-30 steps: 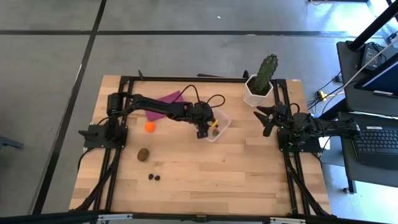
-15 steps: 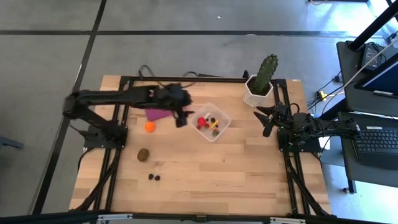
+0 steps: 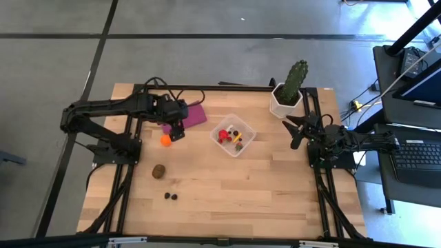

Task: Pick and placing Produce into tupperware
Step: Put the orange pumpkin into the transparent container

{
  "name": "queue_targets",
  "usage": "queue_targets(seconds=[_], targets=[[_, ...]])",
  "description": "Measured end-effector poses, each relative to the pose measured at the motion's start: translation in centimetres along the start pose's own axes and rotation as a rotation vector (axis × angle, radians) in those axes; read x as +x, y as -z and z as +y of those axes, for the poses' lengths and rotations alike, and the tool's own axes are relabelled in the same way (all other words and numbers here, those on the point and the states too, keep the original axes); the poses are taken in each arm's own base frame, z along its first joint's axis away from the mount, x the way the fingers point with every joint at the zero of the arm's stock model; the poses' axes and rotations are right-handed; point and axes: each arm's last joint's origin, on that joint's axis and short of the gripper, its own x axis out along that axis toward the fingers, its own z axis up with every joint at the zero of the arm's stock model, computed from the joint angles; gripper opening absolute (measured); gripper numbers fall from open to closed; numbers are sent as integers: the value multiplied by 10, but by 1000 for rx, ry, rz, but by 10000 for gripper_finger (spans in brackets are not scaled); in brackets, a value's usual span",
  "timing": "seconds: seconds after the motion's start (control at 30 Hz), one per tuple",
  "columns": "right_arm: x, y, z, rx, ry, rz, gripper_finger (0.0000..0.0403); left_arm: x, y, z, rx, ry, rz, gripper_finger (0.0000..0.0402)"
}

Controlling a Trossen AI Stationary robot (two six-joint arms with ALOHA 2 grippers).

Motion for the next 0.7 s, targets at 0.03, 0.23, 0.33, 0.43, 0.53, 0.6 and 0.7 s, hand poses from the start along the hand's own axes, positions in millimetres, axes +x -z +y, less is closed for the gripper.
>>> queue_targets(seconds=[0.03, 0.23, 0.33, 0.43, 0.53, 0.6, 0.7], targets=[[0, 0, 0, -1, 5, -1, 168, 0, 1, 0, -9, -3, 14, 326], [0, 0, 0, 4, 7, -1, 168, -1, 7, -2, -113, 21, 73, 329], [0, 0, 0, 5, 7, -1, 168, -2, 8, -6, -153, 31, 73, 327], [0, 0, 0, 5, 7, -1, 168, -4, 9, -10, -181, 41, 73, 329], [0, 0, 0, 5, 7, -1, 168, -4, 10, -11, -202, 64, 84, 330], [0, 0, 0, 4, 7, -1, 168, -3, 9, -9, -231, 56, 87, 327], [0, 0, 0, 2, 8, -1, 168, -2, 12, -5, -242, 34, 126, 323]])
